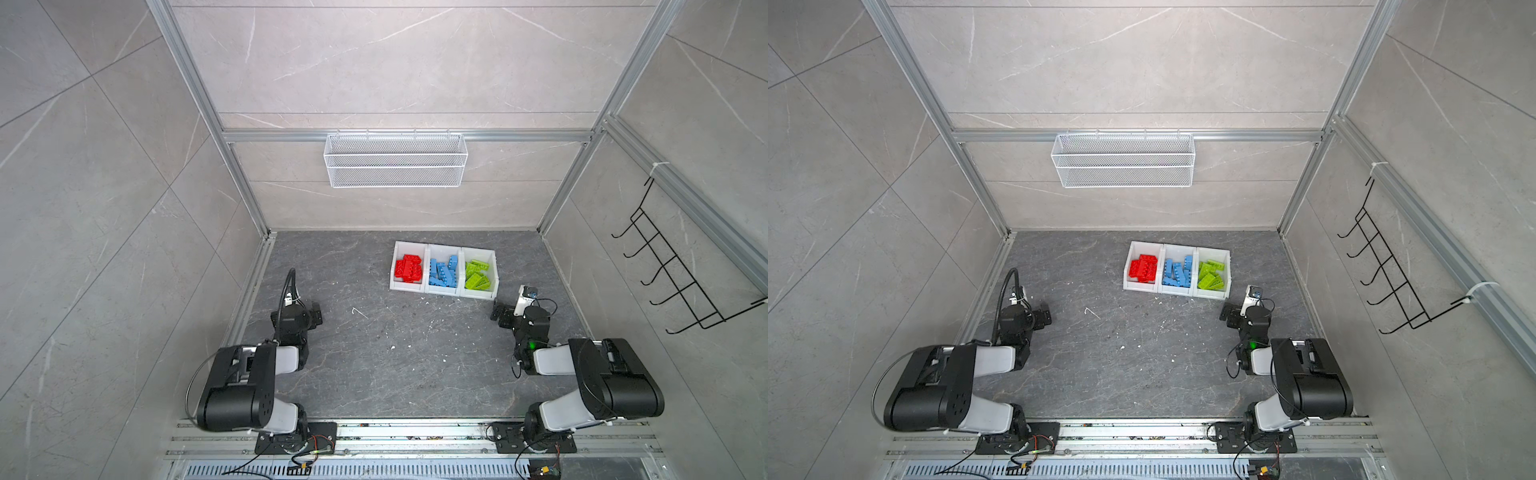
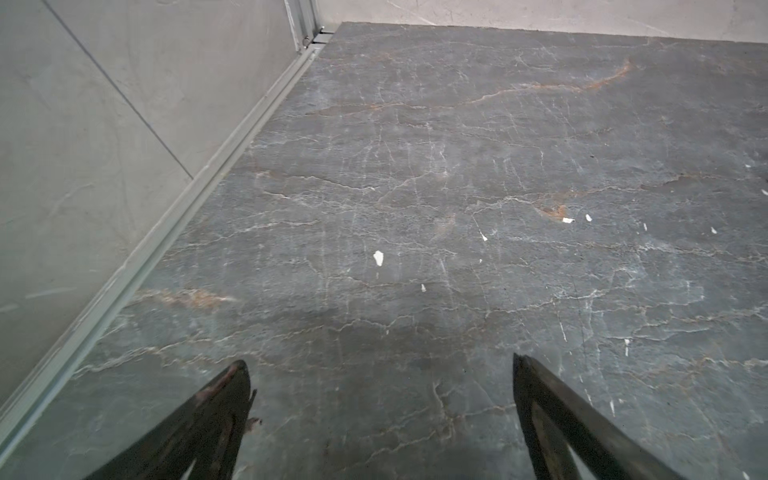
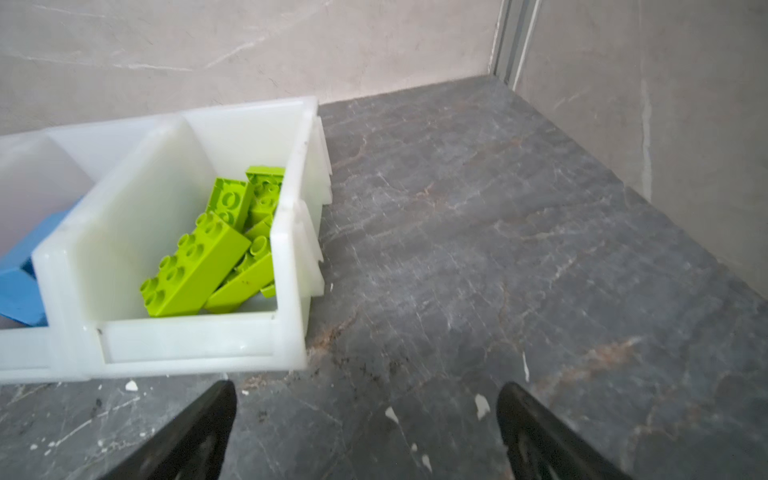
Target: Sort the legos into containers by color
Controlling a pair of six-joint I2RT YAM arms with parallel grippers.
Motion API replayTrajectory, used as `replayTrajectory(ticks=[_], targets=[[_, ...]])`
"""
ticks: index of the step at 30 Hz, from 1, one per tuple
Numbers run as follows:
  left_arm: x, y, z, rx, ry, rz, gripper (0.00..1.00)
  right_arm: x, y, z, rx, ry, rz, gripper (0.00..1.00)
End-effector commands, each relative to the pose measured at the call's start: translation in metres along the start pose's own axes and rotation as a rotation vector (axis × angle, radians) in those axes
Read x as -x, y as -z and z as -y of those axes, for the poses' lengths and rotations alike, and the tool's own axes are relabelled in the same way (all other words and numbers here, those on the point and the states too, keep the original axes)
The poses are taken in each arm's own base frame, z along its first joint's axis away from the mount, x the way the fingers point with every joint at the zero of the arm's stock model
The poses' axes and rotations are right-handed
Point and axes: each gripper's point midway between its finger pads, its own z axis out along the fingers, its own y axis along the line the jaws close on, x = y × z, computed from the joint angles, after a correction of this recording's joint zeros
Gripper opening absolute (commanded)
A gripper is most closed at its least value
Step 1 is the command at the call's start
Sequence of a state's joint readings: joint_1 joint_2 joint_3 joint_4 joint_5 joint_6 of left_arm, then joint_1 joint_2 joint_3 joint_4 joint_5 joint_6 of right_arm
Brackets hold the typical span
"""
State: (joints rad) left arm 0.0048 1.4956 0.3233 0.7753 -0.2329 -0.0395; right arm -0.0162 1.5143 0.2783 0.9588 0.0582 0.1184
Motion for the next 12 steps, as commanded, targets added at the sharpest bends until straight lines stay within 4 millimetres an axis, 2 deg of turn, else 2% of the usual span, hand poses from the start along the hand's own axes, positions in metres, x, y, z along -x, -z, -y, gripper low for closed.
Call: replayTrajectory(ticks=[1,12], targets=[[0.0336,-0.003,0.0058,-0.035,0.003,0.11,1.0,0.015,-0.0072,-0.0299,0.145,0.084,0.006,1.0],[0.0321,-0.0025,0.0059,-0.039,0.003,0.101,1.0,0.0161,-0.0083,-0.0348,0.155,0.101,0.018,1.0]])
